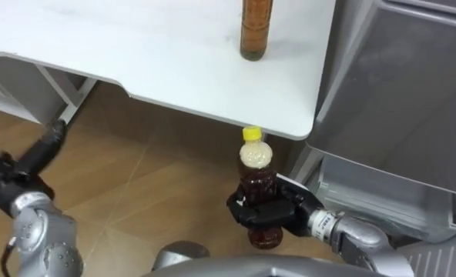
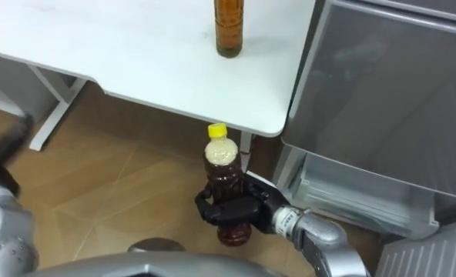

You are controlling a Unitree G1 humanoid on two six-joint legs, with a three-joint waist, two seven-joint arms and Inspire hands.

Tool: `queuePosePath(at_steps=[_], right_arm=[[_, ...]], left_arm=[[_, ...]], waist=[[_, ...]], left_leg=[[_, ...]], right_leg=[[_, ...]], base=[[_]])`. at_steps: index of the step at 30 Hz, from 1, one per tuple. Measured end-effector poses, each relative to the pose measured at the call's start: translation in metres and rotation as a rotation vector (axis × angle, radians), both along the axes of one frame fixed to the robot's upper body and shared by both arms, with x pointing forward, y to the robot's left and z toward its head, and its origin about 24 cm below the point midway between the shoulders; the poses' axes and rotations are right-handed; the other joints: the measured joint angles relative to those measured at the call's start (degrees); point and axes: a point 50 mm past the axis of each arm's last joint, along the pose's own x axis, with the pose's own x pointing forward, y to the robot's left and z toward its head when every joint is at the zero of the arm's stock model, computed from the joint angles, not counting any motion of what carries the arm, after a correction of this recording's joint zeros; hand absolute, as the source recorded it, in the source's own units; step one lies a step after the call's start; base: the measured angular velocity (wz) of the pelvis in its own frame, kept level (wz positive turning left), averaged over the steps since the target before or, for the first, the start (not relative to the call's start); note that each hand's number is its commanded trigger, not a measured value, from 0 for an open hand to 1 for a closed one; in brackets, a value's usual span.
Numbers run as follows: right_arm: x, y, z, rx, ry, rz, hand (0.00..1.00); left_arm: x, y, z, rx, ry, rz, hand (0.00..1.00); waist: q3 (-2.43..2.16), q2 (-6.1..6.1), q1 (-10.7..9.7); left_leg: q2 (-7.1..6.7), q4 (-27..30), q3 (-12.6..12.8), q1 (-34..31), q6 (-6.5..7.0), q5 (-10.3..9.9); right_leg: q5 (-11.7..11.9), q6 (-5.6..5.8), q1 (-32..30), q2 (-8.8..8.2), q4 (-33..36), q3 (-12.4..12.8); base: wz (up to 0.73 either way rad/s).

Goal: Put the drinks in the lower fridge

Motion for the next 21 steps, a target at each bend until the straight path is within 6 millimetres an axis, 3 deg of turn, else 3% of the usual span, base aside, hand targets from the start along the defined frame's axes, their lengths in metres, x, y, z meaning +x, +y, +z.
queuePosePath(at_steps=[3,7,12,15,21], right_arm=[[0.002,-0.001,-0.001,-0.016,0.017,-0.014,1.00],[0.003,0.001,-0.002,-0.008,0.053,-0.028,1.00],[0.011,0.003,0.000,0.017,0.068,-0.088,1.00],[0.014,0.003,0.001,0.018,0.068,-0.087,1.00],[0.017,-0.002,0.002,0.012,0.066,-0.107,1.00]], left_arm=[[-0.019,-0.008,-0.026,-0.084,0.135,-0.010,0.00],[-0.039,-0.012,-0.046,-0.147,0.257,-0.002,0.00],[-0.081,-0.022,-0.073,-0.234,0.480,-0.050,0.00],[-0.099,-0.027,-0.082,-0.269,0.571,-0.112,0.00],[-0.118,-0.036,-0.090,-0.242,0.711,-0.355,0.00]], waist=[[0.03,-0.07,-0.02],[0.11,-0.06,0.06],[0.28,0.05,-1.07],[0.37,0.31,-1.69],[0.35,1.21,-4.33]], left_leg=[[0.02,-0.09,0.16,-0.25,0.01,-0.01],[0.14,-0.48,0.70,-0.15,-0.01,0.00],[0.50,-0.75,2.12,0.07,0.02,-0.19],[0.59,-1.37,2.44,0.10,0.01,-0.29],[0.56,-1.54,2.48,0.05,0.02,-0.27]], right_leg=[[0.01,0.00,-0.41,0.00,-0.04,0.23],[0.03,-0.02,-0.90,0.06,-0.04,0.87],[0.26,-0.09,-1.03,0.16,0.08,2.08],[0.29,-0.09,-1.09,0.24,0.10,2.76],[0.36,-0.04,-1.08,0.25,0.01,2.72]], base=[[-0.02],[-0.08],[-0.13],[-0.09],[0.00]])
